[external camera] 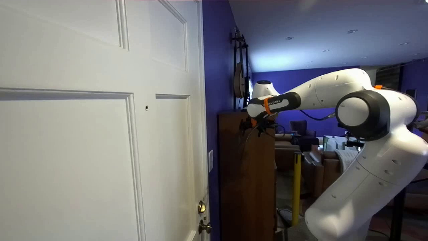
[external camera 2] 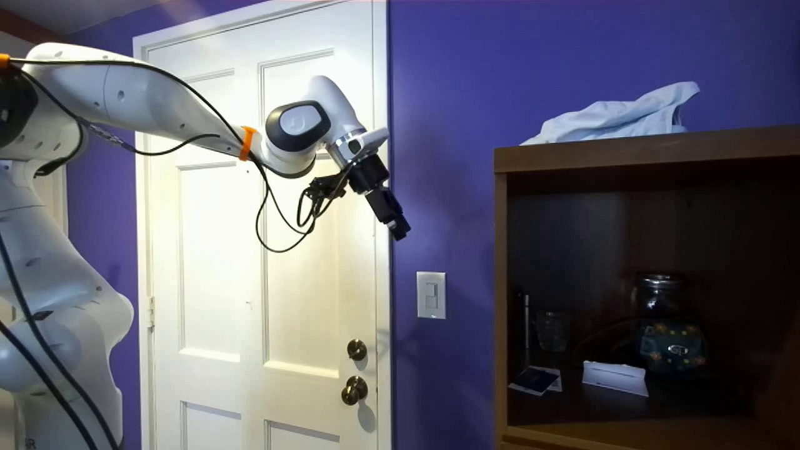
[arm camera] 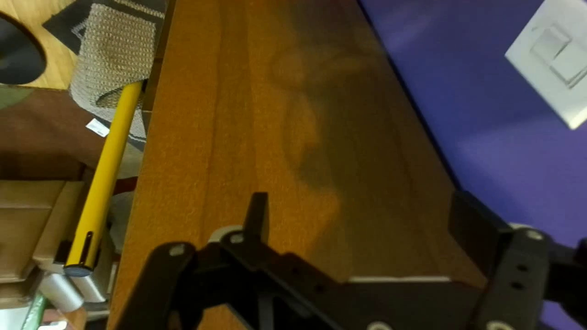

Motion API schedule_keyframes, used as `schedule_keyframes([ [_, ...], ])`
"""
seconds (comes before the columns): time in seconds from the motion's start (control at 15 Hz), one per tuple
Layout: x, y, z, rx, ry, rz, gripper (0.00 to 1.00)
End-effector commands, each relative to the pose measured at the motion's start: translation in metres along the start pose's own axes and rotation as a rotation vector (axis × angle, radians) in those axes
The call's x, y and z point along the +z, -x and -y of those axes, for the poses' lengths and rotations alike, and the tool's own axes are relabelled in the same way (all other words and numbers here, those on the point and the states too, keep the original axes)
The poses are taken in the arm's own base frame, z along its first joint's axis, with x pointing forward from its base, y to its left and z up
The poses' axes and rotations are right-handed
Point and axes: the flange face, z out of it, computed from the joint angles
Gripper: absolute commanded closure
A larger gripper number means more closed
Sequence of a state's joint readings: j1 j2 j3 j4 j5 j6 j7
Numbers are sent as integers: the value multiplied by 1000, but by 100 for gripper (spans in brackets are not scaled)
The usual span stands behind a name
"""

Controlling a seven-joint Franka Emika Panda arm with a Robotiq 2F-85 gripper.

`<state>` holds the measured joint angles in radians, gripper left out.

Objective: Hang the snapback on the door

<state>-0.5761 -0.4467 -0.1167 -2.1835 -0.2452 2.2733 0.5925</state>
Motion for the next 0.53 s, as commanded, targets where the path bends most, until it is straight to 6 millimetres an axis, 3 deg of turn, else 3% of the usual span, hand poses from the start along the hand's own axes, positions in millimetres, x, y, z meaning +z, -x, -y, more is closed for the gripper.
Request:
schedule_keyframes([
  [0.0, -4, -12, -4, 33, -2, -5, 0],
  [0.27, -4, -29, -7, 75, 1, -14, 0],
  [0.47, -21, -60, -7, 151, -76, -124, 0],
])
